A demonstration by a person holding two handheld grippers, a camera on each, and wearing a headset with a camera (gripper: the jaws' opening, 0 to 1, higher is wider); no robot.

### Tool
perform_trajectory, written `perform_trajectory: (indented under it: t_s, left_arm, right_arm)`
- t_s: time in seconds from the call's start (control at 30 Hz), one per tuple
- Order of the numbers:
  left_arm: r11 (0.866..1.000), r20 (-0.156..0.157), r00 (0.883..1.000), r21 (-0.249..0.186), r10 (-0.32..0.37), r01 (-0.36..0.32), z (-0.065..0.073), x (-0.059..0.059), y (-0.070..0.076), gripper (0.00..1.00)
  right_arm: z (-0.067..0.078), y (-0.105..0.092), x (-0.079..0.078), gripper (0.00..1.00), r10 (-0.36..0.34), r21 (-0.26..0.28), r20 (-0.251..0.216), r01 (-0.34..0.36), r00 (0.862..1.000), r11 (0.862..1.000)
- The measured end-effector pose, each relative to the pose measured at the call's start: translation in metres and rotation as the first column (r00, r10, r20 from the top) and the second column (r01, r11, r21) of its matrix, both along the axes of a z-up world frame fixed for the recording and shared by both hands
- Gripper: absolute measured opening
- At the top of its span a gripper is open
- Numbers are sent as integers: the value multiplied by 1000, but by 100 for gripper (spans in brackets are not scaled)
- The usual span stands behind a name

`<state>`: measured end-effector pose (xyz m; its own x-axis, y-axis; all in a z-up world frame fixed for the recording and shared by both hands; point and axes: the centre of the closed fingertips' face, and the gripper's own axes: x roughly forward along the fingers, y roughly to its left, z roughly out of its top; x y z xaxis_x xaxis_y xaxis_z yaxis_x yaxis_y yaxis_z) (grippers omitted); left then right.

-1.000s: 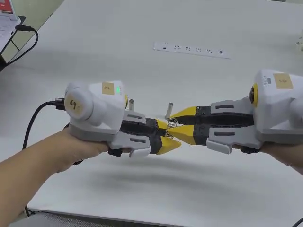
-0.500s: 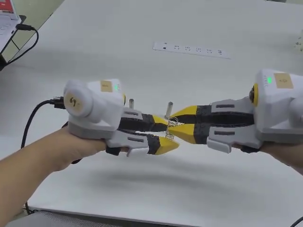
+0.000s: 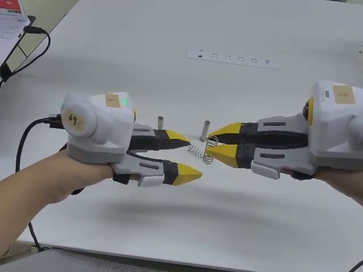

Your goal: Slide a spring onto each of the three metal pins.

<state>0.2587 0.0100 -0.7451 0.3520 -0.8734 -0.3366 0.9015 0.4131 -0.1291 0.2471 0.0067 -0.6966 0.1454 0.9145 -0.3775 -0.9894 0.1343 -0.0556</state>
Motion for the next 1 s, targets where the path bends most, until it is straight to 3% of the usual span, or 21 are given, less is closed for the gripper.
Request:
perform_trajectory:
  t_s: [0.47, 0.8, 1.0]
  left_arm:
    - [995, 9, 995, 12, 104, -104, -1, 8, 34, 50]
    - [977, 21, 978, 39, 208, -209, -6, 12, 72, 65]
    - [967, 21, 967, 35, 254, -254, -7, 12, 86, 73]
  right_arm:
    - [-1, -9, 5, 8, -34, -7, 8, 34, 999, 999]
    - [-5, -25, 11, 8, -76, -15, 5, 76, 997, 997]
    - [-8, -33, 13, 8, -103, -19, 6, 103, 995, 995]
